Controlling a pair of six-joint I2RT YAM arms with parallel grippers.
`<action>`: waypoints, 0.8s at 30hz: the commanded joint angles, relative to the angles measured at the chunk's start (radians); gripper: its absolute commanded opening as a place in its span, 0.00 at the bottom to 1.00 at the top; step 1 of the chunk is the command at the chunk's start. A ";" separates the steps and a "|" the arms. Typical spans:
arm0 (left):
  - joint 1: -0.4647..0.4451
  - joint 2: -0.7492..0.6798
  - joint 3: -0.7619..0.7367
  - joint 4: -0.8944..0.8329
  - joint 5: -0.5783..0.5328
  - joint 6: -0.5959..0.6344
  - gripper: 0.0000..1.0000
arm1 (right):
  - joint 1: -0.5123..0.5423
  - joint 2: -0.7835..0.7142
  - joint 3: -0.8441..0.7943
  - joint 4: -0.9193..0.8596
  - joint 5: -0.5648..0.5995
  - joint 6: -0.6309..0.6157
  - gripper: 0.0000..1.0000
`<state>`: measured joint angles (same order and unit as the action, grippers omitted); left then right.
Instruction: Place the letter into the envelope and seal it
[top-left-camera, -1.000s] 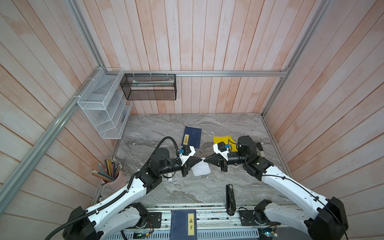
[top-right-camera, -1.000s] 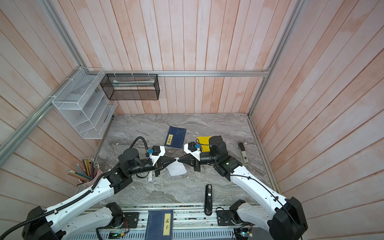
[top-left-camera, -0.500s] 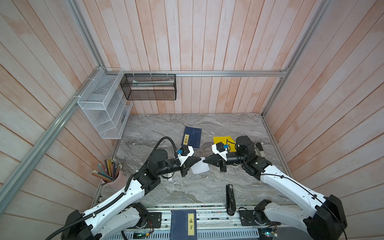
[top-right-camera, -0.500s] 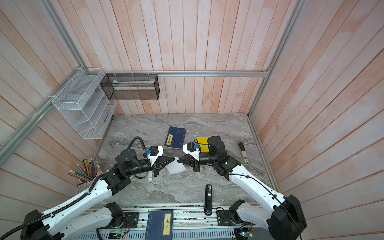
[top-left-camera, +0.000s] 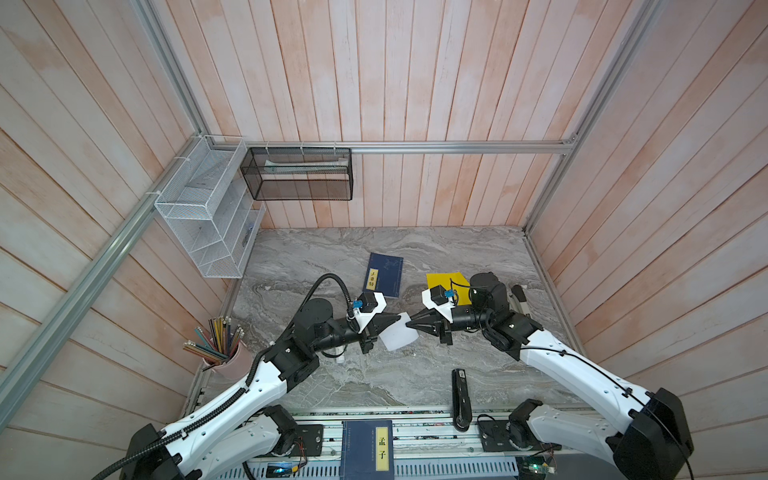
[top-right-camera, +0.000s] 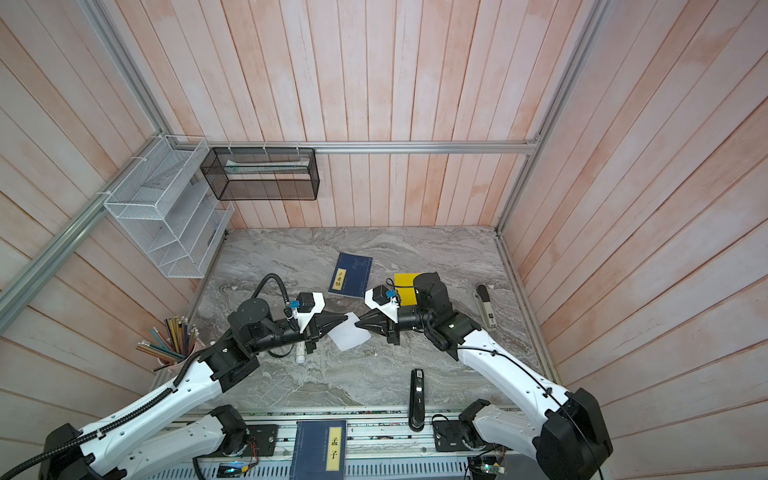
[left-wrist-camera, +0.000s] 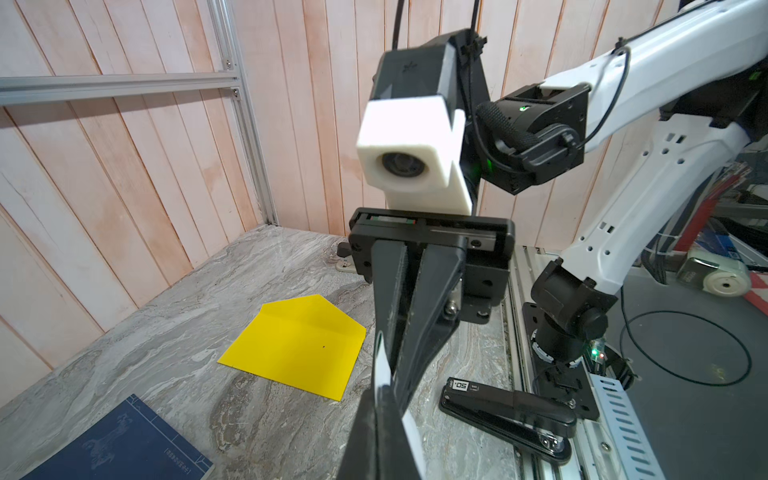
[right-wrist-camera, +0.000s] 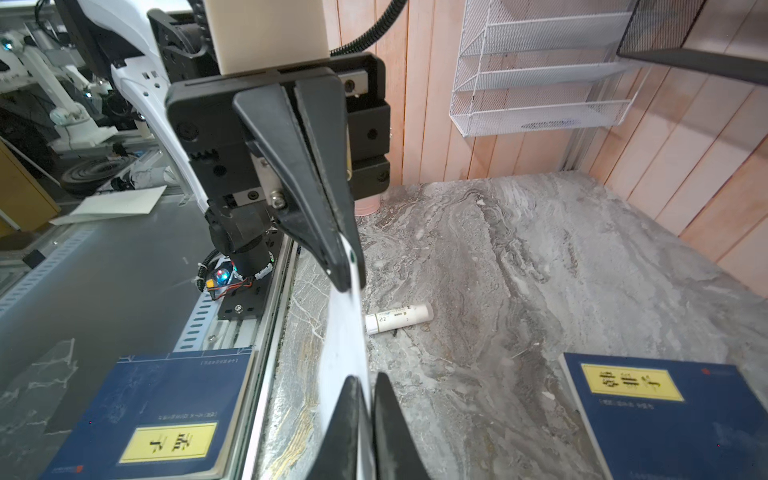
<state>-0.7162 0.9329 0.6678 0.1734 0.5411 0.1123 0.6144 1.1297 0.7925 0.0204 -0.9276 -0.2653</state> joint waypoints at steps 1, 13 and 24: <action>0.000 -0.023 0.003 0.021 -0.019 0.019 0.00 | 0.002 0.001 -0.014 -0.034 0.015 -0.002 0.13; 0.001 -0.041 -0.005 0.011 -0.032 0.023 0.00 | 0.000 -0.010 -0.048 -0.036 0.045 0.005 0.14; 0.001 -0.054 -0.002 -0.004 -0.049 0.031 0.00 | -0.008 -0.028 -0.082 -0.017 0.055 0.009 0.10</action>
<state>-0.7162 0.9009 0.6674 0.1520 0.5114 0.1272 0.6125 1.1179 0.7349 0.0113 -0.8928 -0.2584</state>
